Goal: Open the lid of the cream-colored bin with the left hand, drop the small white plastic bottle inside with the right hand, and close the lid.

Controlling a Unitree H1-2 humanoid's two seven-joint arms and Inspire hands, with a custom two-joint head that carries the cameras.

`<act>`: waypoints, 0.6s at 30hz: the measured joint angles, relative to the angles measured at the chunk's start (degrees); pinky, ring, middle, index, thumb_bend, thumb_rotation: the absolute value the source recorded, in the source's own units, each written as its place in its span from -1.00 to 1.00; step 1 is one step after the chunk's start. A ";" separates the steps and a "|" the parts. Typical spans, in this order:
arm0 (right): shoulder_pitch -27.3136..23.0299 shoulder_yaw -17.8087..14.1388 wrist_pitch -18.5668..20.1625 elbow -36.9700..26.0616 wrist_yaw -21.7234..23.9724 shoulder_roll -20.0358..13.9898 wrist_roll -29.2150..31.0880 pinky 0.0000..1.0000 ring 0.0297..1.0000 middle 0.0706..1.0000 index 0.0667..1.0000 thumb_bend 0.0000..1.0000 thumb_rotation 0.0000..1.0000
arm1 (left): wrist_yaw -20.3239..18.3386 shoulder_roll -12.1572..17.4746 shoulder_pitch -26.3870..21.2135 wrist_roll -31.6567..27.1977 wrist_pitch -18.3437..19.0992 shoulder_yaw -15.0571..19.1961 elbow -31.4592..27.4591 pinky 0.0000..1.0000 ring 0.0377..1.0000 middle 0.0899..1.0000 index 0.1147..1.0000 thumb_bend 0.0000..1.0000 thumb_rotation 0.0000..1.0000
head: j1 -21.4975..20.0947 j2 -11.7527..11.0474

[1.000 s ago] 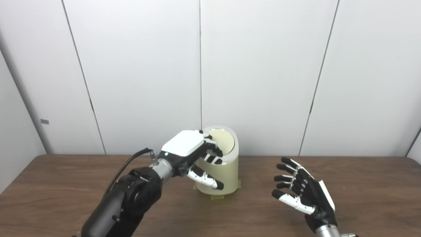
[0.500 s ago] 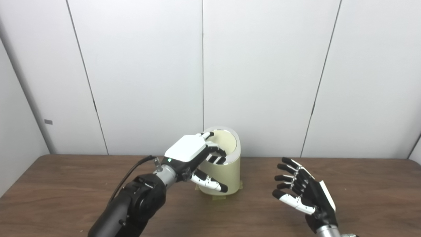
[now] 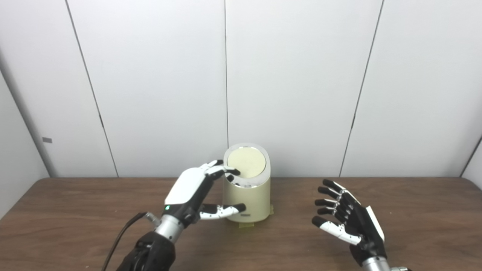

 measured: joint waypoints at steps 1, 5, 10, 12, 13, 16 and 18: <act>0.00 0.02 -0.01 -0.01 -0.09 0.00 -0.31 0.22 0.29 0.51 0.57 0.71 -0.46 | 1.32 -0.53 0.89 -1.35 -0.61 1.44 -0.03 0.60 0.77 0.63 0.55 0.34 -0.25 | 0.09 0.00; -0.03 0.35 -0.09 0.00 -0.28 0.01 -1.92 0.17 0.22 0.50 0.55 0.69 -0.49 | 1.63 -2.46 4.51 -12.82 -1.99 6.58 -0.02 0.63 0.70 0.66 0.66 0.43 -0.26 | 0.26 -0.09; 0.02 0.36 -0.19 0.11 -0.27 -0.09 -2.13 0.23 0.24 0.50 0.55 0.67 -0.52 | 0.35 -3.67 9.93 -23.49 -1.95 9.54 0.02 0.40 0.56 0.61 0.68 0.45 -0.24 | 0.35 -0.09; 0.18 0.38 -0.05 -0.29 -0.26 -0.09 -2.14 0.21 0.24 0.50 0.55 0.67 -0.53 | 0.13 -3.99 11.30 -25.40 -1.88 10.40 0.01 0.33 0.51 0.58 0.66 0.45 -0.23 | 0.35 0.00; 0.29 0.41 -0.01 -0.64 -0.24 -0.09 -2.14 0.21 0.24 0.50 0.55 0.68 -0.53 | 0.13 -4.00 11.81 -25.77 -1.88 10.60 -0.01 0.30 0.49 0.57 0.65 0.46 -0.22 | 0.44 0.09; 0.43 0.41 0.01 -1.07 -0.09 -0.10 -2.06 0.16 0.26 0.50 0.57 0.70 -0.53 | 0.08 -4.06 12.39 -26.74 -1.76 10.95 -0.02 0.25 0.42 0.51 0.57 0.43 -0.32 | 0.35 0.18; 0.49 0.42 -0.02 -1.07 0.00 -0.11 -2.06 0.14 0.26 0.50 0.57 0.70 -0.53 | -0.49 -4.05 12.53 -27.54 -1.54 10.93 -0.05 0.21 0.39 0.48 0.52 0.43 -0.36 | 0.35 0.26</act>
